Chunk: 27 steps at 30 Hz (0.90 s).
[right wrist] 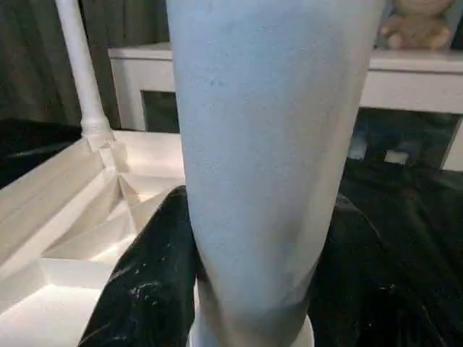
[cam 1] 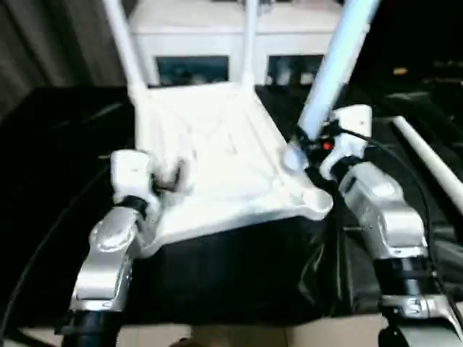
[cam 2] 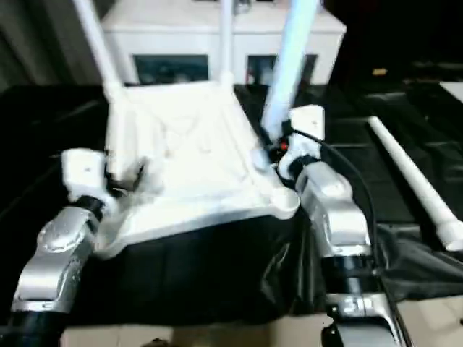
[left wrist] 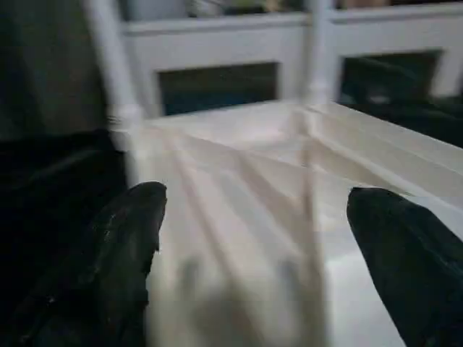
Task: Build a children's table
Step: Move to table
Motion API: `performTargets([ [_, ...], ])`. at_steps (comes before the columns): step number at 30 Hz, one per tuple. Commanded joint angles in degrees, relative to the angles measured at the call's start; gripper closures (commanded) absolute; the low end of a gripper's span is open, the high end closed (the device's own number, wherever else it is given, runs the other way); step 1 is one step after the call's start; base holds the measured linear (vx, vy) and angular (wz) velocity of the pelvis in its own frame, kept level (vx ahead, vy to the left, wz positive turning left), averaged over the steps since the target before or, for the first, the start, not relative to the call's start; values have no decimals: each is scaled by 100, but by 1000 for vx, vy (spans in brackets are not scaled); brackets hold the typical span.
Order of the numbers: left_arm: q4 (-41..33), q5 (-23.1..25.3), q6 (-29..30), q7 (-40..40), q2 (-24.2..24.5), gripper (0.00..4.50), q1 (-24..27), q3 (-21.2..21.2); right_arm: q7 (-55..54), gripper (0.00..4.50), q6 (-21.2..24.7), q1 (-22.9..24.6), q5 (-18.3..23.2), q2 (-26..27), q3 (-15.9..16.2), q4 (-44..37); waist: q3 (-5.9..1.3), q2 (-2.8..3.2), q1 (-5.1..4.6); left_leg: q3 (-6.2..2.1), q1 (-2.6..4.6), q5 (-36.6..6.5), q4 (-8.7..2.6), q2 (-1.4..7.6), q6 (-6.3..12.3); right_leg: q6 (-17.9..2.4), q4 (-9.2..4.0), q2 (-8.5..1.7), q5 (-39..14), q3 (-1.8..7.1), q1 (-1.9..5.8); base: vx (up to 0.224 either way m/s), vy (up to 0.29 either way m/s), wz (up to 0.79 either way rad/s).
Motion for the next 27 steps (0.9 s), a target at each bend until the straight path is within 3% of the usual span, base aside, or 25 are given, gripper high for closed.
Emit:
performTargets([
  [1,-40,44,-12,112,-13,0,11,10,-99,266,48,54,-29,83,-63,-61,-199,-33,-31,-154,272,-2455,-535,442,-326,-970,-658,-547,-2221,281,82,-100,22,4],
  [2,-139,244,-47,174,-14,0,31,-136,-162,266,166,225,11,268,47,-236,-179,0,-48,-188,342,-2975,-556,427,-507,-678,-743,-578,-2970,248,42,-113,30,-2],
  [3,-189,296,-44,216,-43,0,35,-171,-171,266,206,280,26,337,110,-314,-172,54,-91,-285,473,-3530,-603,488,-745,-374,-827,-472,-3116,163,-20,-92,31,-7],
  [4,-217,336,-51,251,-67,0,34,-191,-156,266,222,309,18,368,178,-365,-166,151,-157,-458,495,-4057,-779,629,-909,-215,-800,-308,-2529,45,58,-125,44,-11],
  [5,-232,351,-46,276,-105,0,29,-193,-135,266,235,329,-2,376,256,-400,-218,235,-230,-692,452,-4235,-1040,957,-921,-190,-483,-248,-1387,-79,195,-62,28,-9],
  [6,-240,362,-41,284,-117,0,30,-198,-116,266,235,345,-12,376,299,-422,-234,287,-227,-774,406,-4251,-1200,1136,-887,-183,-199,-223,-829,-127,236,-75,21,-8],
  [7,-248,386,-34,303,-129,0,32,-207,-90,266,242,373,-23,375,355,-455,-256,283,-261,-872,411,-4023,-1369,1319,-657,-176,154,-180,-378,-168,144,-66,-31,-1],
  [9,-269,372,-12,344,-140,0,35,-219,-81,266,275,423,-30,357,394,-499,-239,248,-237,-714,349,-3989,-1425,1291,-340,-254,333,-197,-508,-128,63,-57,-72,-1],
  [10,-272,372,-12,348,-139,0,35,-222,-81,266,276,430,-28,357,391,-502,-334,150,-271,-765,438,-3587,-1294,1144,-46,-395,184,-280,-595,13,61,-51,-197,-11],
  [12,-277,386,-2,361,-133,0,20,-225,-91,266,286,440,-34,363,356,-505,-356,-65,-239,-395,247,-2805,-812,495,301,-1675,-511,-439,-695,101,139,-51,-212,-10],
  [13,-277,387,-1,362,-133,0,20,-224,-91,266,286,441,-36,364,353,-504,-384,-314,-55,135,48,-1711,586,-222,646,-2473,-1036,-730,-1632,160,279,-44,-220,-2],
  [14,-281,421,9,379,-135,0,6,-213,-115,266,293,441,-54,365,321,-502,-363,-276,14,121,-261,-1119,975,-154,765,-2477,-1016,-823,-2018,318,394,-44,-220,-2],
  [15,-281,421,9,379,-135,0,6,-213,-115,266,293,441,-54,365,321,-502,-331,-302,-1,76,-410,-1007,1030,-132,734,-2342,-948,-847,-1931,260,449,-33,-197,-7],
  [16,-288,439,15,386,-137,0,-1,-211,-128,266,299,436,-47,355,319,-507,-401,-283,-18,57,-448,-1064,966,-169,724,-1993,-902,-772,-1595,176,515,-41,-155,-3],
  [17,-299,461,25,397,-139,0,-10,-211,-148,266,307,427,-35,336,321,-512,-431,-128,-69,0,-285,-938,605,-110,863,-1428,-1007,-610,-1517,11,456,-41,-155,-3],
  [18,-307,469,46,413,-141,0,-20,-218,-167,266,306,412,-38,317,326,-509,-493,1,-81,-59,-220,-742,313,23,979,-999,-1027,-460,-1357,-130,485,-44,-147,12],
  [19,-306,474,46,421,-142,0,-24,-221,-200,266,311,397,-71,304,329,-490,-664,396,-112,-897,494,471,-296,1366,1423,-16,-418,-140,-815,-570,83,-27,-157,6],
  [20,-305,485,42,438,-142,0,-30,-225,-270,266,322,368,-141,278,336,-452,-630,300,-292,-1252,567,1537,-566,2090,1770,486,659,-295,-1478,-385,-508,-27,-157,6],
  [21,-301,486,42,441,-143,0,-34,-225,-284,266,343,357,-133,281,321,-434,-654,263,-304,-1224,649,2230,-376,1873,1810,392,967,-328,-1510,-295,-776,-26,-144,-4],
  [22,-289,490,43,451,-148,0,-48,-224,-333,266,426,320,-94,293,264,-366,-614,277,-177,-959,566,3087,-243,1465,2198,57,998,-333,-840,-81,-899,-67,-172,13],
  [23,-284,494,45,462,-146,0,-61,-224,-338,266,427,297,-110,277,266,-337,-505,217,-136,-1136,224,2805,-368,957,2693,-45,963,-197,-808,-52,-621,-67,-172,13],
  [24,-281,497,47,470,-143,0,-69,-225,-339,266,422,283,-129,265,271,-320,-550,231,-141,-1068,254,2026,-341,377,2772,-592,525,-11,-695,-67,-533,-86,-234,46],
  [25,-286,501,64,491,-142,0,-78,-218,-321,266,407,276,-163,263,288,-316,-506,83,-204,-1107,156,969,-489,102,2776,-1503,222,15,-630,-113,-237,-107,-276,55],
  [26,-290,580,160,572,-109,0,-92,-206,-274,266,409,287,-192,274,329,-339,-434,-32,-80,-779,-298,229,-185,-256,2456,-2936,-332,-389,-318,-151,120,-107,-276,55],
  [27,-287,614,190,600,-96,0,-97,-203,-255,266,412,292,-193,278,341,-347,-448,-120,34,-467,-313,-306,234,-391,2071,-3362,-595,-635,-492,-169,178,-128,-308,56],
])
